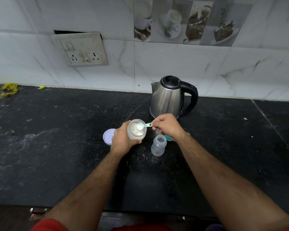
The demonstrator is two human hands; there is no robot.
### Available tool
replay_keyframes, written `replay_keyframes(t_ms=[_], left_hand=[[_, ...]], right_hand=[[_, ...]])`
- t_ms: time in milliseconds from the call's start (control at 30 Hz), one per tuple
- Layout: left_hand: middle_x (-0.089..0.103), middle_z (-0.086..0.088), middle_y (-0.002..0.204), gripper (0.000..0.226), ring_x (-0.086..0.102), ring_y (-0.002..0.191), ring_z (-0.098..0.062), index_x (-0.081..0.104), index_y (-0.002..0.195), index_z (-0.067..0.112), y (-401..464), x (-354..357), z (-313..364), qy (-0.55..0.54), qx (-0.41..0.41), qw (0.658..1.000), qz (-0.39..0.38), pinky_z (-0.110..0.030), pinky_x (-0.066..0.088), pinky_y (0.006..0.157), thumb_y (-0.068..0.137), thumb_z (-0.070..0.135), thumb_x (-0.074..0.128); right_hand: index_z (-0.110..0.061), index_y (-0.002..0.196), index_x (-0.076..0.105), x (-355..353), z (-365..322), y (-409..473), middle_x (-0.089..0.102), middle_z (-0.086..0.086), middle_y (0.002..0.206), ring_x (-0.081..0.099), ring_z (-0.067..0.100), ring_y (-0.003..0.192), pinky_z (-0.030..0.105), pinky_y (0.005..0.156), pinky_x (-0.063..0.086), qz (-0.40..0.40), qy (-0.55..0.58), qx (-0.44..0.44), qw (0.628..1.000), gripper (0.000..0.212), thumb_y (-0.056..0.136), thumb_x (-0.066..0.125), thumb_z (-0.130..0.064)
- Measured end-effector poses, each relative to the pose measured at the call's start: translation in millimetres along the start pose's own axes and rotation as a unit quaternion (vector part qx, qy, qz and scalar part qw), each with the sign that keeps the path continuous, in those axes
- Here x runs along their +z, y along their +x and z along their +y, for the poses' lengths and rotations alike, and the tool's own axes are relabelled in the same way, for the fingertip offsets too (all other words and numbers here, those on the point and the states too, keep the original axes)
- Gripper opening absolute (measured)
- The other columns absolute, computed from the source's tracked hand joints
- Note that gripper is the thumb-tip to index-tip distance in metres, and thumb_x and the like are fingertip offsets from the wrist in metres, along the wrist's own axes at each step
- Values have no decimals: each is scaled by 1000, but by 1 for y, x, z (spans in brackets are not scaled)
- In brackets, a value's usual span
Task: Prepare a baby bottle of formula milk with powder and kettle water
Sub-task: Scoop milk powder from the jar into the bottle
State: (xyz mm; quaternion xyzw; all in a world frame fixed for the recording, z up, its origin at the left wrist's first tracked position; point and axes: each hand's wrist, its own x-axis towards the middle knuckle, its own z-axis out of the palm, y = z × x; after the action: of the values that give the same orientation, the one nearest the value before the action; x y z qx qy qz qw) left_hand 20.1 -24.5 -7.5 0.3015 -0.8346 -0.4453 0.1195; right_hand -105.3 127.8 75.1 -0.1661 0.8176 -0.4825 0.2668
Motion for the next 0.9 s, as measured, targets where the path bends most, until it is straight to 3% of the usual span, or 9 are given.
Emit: replay_keyframes(t_ms=[167,300,467,533,633,767,900], left_hand=[[63,9,117,85,59,116,-18,48,132,27,0,6,-6,-93,-14,996,13,-34,46,99,59,20,92],[65,8,123,89,59,119,-17,47,135,29,0,10,-11,-101,-27,994,19,-40,45,105,59,25,93],[46,0,151,123,45,136,-15,19,156,17,-13,10,-10,-109,-39,993,37,-39,35,116,60,32,93],[51,0,143,107,50,126,-12,30,153,17,-31,12,-9,-99,-44,989,104,-34,41,110,66,33,90],[60,6,112,65,57,99,-10,55,128,22,-61,19,-8,-90,-14,980,178,-33,50,92,73,34,85],[65,9,85,32,61,79,-7,65,102,27,-77,38,-6,-103,20,990,93,-36,56,81,76,27,84],[69,9,109,49,64,94,-3,65,120,21,-74,54,5,-110,29,994,8,-25,55,87,76,27,84]], right_hand=[[-4,84,73,-9,-2,-14,71,4,68,44,8,46,17,38,33,5,68,8,998,9,88,66,-6],[1,89,72,-18,6,-26,69,7,70,44,6,44,14,37,32,19,128,4,992,9,89,65,-6],[-4,86,72,-31,27,-44,66,3,67,45,7,48,18,39,31,58,142,-3,988,8,89,66,-8],[-6,86,73,-36,36,-50,66,3,68,45,8,49,18,40,31,69,138,2,988,9,88,65,-9],[-9,88,74,-40,48,-58,65,3,70,46,7,50,19,41,31,85,132,12,988,10,90,65,-10],[-12,84,74,-41,59,-64,65,3,69,46,7,48,20,40,30,105,130,12,986,11,91,65,-11],[-12,85,74,-39,60,-68,66,2,69,47,6,48,18,40,32,117,119,8,986,12,92,64,-12]])
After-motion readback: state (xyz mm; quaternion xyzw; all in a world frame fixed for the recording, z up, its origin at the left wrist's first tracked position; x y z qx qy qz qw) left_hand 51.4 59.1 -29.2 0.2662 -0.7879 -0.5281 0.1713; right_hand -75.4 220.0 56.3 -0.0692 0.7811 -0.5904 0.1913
